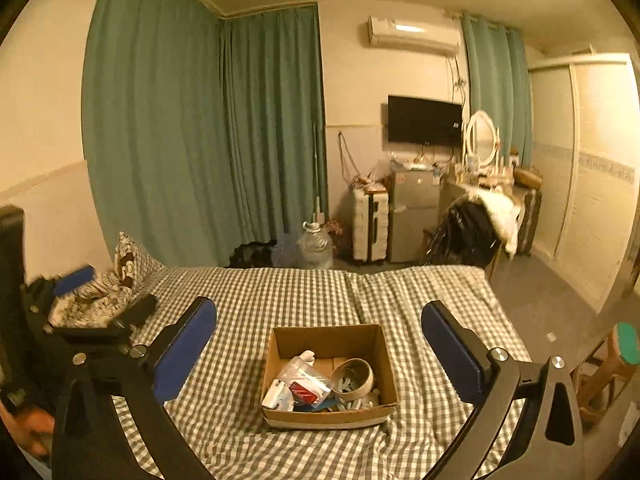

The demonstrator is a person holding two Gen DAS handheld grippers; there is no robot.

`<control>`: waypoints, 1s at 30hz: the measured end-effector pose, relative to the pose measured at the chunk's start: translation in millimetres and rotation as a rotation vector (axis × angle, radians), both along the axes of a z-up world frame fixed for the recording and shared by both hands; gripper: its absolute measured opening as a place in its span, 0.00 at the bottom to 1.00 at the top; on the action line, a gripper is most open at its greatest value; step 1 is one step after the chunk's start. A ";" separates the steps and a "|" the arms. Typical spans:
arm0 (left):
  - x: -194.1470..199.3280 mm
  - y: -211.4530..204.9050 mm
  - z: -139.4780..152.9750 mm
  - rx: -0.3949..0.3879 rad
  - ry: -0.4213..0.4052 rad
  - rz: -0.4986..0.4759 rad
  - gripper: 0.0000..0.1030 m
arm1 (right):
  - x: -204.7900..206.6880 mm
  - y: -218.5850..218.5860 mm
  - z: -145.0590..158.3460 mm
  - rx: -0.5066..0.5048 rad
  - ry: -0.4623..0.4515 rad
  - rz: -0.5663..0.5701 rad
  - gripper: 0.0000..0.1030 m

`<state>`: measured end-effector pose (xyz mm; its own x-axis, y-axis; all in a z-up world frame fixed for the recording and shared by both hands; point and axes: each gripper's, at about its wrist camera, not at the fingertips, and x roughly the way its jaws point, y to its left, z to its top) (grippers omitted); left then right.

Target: Organize objects

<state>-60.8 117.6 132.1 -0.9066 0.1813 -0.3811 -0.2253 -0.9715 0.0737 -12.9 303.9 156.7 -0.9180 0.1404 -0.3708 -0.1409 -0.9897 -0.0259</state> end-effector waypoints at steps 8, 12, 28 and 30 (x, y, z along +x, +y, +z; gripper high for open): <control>13.8 -39.0 -29.7 0.065 0.011 0.100 1.00 | 12.1 -45.2 -33.7 0.055 0.042 0.044 1.00; 9.4 -38.3 -62.8 0.031 0.028 0.142 1.00 | -15.0 -52.8 -76.7 0.057 0.006 0.066 1.00; -27.4 -33.7 -155.6 0.048 -0.103 0.194 1.00 | -76.6 -19.0 -179.4 0.009 -0.139 -0.002 1.00; -22.7 -35.2 -154.8 0.039 -0.102 0.189 1.00 | -75.9 -19.1 -180.9 0.018 -0.144 -0.008 1.00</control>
<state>-83.4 82.4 -22.7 -0.8830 0.0283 -0.4686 -0.0434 -0.9988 0.0213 -88.8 284.7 -24.1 -0.8542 0.1549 -0.4963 -0.1420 -0.9878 -0.0638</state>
